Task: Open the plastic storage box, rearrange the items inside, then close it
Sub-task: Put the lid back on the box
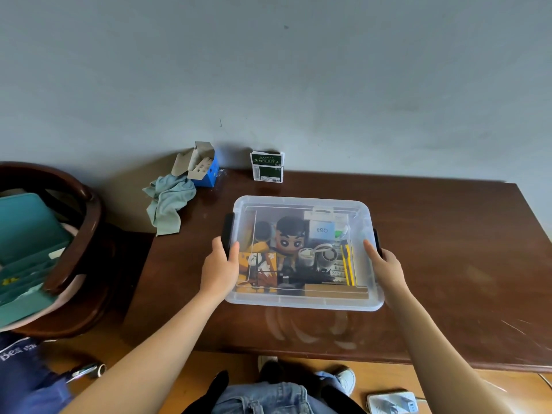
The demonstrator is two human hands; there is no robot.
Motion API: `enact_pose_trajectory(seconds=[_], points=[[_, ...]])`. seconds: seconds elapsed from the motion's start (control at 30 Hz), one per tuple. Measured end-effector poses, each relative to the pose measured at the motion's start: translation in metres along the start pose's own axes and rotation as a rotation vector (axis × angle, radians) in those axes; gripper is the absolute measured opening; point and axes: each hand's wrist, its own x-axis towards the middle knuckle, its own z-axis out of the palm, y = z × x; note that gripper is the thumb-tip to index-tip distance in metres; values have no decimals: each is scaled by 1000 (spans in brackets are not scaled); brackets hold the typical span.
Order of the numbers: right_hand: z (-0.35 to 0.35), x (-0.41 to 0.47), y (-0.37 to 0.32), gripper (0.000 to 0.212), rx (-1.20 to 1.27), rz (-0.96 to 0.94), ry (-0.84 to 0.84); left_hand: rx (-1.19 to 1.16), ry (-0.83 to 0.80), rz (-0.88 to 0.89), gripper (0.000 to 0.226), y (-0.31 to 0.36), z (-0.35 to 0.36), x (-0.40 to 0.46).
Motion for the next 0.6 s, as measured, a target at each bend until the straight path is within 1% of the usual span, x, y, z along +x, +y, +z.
enact_pose_trajectory(seconds=[0.13, 0.2, 0.23, 0.3, 0.33, 0.37, 0.4, 0.43, 0.47, 0.53, 0.6], points=[[0, 0, 0, 37, 5, -9, -4, 74, 62, 7, 53, 7, 3, -5], [1, -1, -1, 36, 6, -11, -6, 160, 113, 76, 49, 9, 5, -9], [1, 0, -1, 35, 6, -9, -6, 225, 111, 123, 48, 7, 3, -8], [-3, 1, -1, 35, 1, 5, -15, 342, 22, 179, 53, 0, -4, -4], [-5, 2, -2, 35, -8, 12, -26, 339, -47, 175, 58, -5, -8, 0], [-7, 2, -2, 35, -20, 12, -30, 240, -142, 140, 61, -9, -12, 3], [-9, 2, -2, 36, -30, 0, -19, 67, -233, 84, 62, -11, -16, 5], [-11, 2, -1, 36, -36, -24, 13, -116, -285, 33, 61, -12, -17, 5], [-12, 2, 0, 37, -46, -57, 60, -255, -299, 1, 60, -11, -14, 5], [-12, -2, 0, 40, -99, -143, 142, -361, -237, -32, 60, -6, -5, 3], [-8, -6, 1, 33, -139, -215, 179, -339, -133, -50, 59, -2, 2, 0]])
